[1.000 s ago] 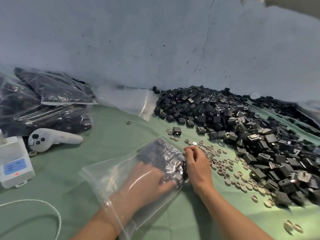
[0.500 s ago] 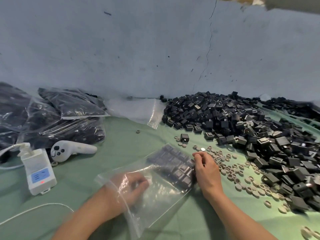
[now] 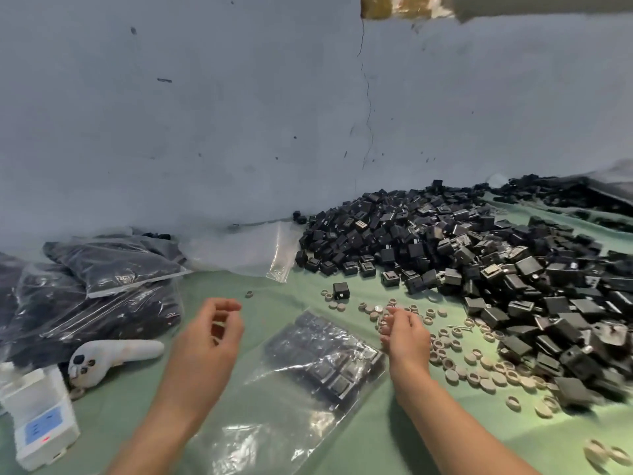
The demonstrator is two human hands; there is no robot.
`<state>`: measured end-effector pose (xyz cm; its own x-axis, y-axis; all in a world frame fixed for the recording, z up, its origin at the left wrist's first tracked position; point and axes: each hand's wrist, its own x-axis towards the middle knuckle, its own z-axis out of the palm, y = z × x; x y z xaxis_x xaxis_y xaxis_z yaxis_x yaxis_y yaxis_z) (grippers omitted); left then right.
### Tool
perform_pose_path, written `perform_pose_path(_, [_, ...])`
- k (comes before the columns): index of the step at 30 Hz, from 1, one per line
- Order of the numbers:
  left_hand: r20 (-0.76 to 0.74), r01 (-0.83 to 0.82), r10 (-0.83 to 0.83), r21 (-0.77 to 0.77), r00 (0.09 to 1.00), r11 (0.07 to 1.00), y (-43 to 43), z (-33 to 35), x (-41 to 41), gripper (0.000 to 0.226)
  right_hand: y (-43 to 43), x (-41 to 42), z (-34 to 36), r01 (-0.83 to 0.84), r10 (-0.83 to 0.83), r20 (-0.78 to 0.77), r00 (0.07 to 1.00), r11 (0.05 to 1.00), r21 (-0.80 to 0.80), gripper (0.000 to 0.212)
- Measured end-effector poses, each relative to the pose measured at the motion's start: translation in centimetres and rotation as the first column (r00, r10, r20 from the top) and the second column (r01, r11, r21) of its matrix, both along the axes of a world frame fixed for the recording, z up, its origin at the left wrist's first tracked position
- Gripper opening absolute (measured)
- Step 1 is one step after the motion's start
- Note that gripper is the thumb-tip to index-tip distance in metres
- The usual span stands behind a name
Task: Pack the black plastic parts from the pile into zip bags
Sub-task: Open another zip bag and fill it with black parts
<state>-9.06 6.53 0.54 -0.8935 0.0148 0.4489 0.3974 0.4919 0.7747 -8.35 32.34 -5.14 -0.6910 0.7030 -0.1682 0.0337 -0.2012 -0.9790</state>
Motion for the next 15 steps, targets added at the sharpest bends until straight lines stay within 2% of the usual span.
perform_pose_path(3, [0.048, 0.170, -0.163, -0.293, 0.985, 0.941, 6.2, -0.9, -3.3, 0.022, 1.3, -0.7, 0.6, 0.079, -0.087, -0.022, 0.996, 0.966, -0.247, 0.022])
perform_pose_path(7, [0.248, 0.318, -0.219, -0.501, 0.944, 0.805, 13.2, -3.0, -8.7, 0.063, 2.2, -2.6, 0.6, 0.037, -0.071, -0.083, 0.994, 0.933, -0.358, 0.021])
perform_pose_path(10, [0.258, 0.284, -0.157, -0.590, 0.953, 0.756, 16.6, -4.6, -13.1, 0.075, 4.1, -4.3, 1.4, -0.114, 0.002, -0.220, 0.976, 0.857, -0.502, 0.020])
perform_pose_path(12, [0.237, 0.222, -0.084, -0.647, 0.968, 0.729, 18.2, -5.4, -15.7, 0.082, 5.5, -5.2, 1.6, -0.194, 0.034, -0.300, 0.953, 0.831, -0.521, 0.023])
perform_pose_path(15, [0.258, 0.183, -0.004, -0.674, 0.966, 0.716, 20.1, -6.4, -19.1, 0.094, 6.7, -6.3, 0.6, -0.223, 0.039, -0.337, 0.941, 0.819, -0.529, 0.025])
